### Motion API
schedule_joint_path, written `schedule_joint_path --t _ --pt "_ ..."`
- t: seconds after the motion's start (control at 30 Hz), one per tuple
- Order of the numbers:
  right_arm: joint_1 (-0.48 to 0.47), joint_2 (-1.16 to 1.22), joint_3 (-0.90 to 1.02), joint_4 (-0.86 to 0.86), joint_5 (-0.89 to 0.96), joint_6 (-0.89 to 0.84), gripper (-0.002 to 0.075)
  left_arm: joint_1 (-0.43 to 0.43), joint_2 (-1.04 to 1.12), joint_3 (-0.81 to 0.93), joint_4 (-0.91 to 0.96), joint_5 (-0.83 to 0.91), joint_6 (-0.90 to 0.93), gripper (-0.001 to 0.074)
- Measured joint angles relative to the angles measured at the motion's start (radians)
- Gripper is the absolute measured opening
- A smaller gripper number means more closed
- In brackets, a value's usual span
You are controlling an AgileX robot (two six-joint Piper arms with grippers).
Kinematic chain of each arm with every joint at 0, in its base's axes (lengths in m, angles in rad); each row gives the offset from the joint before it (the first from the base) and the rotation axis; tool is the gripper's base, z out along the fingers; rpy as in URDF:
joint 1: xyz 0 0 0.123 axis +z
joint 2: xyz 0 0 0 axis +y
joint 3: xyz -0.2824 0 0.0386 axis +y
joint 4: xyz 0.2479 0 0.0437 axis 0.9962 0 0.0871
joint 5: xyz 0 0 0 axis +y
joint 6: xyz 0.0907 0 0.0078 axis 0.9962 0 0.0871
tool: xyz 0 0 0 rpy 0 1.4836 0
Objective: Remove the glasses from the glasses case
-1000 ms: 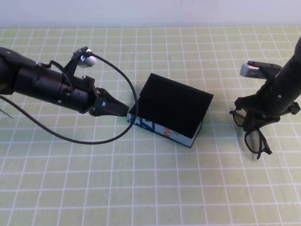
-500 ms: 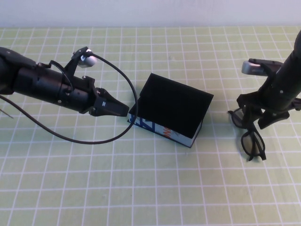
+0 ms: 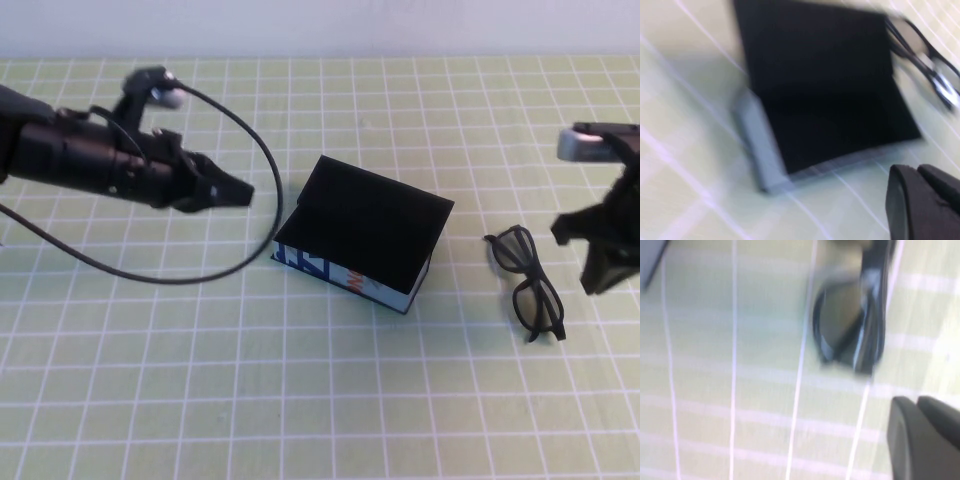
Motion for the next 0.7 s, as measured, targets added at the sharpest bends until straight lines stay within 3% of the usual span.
schedule_joint_path --t 0.17,0.33,0.57,0.7 --pt "0.000 -0.305 0.271 0.004 -0.115 0.020 -0.0013 0.015 -0.116 0.000 -0.039 -0.177 0.000 -0.0004" --pt "0.000 -0.671 0.516 0.037 -0.232 0.032 -0.0015 0.016 -0.226 0.049 -0.143 -0.246 0.059 -0.0004" --pt "0.000 -1.188 0.675 0.049 -0.300 0.016 -0.0016 0.016 -0.569 0.433 -0.473 -0.472 0.379 -0.0004" --pt "-0.001 -1.361 0.676 0.086 -0.286 0.003 -0.0016 0.016 -0.814 0.647 -0.541 -0.555 0.510 -0.0004"
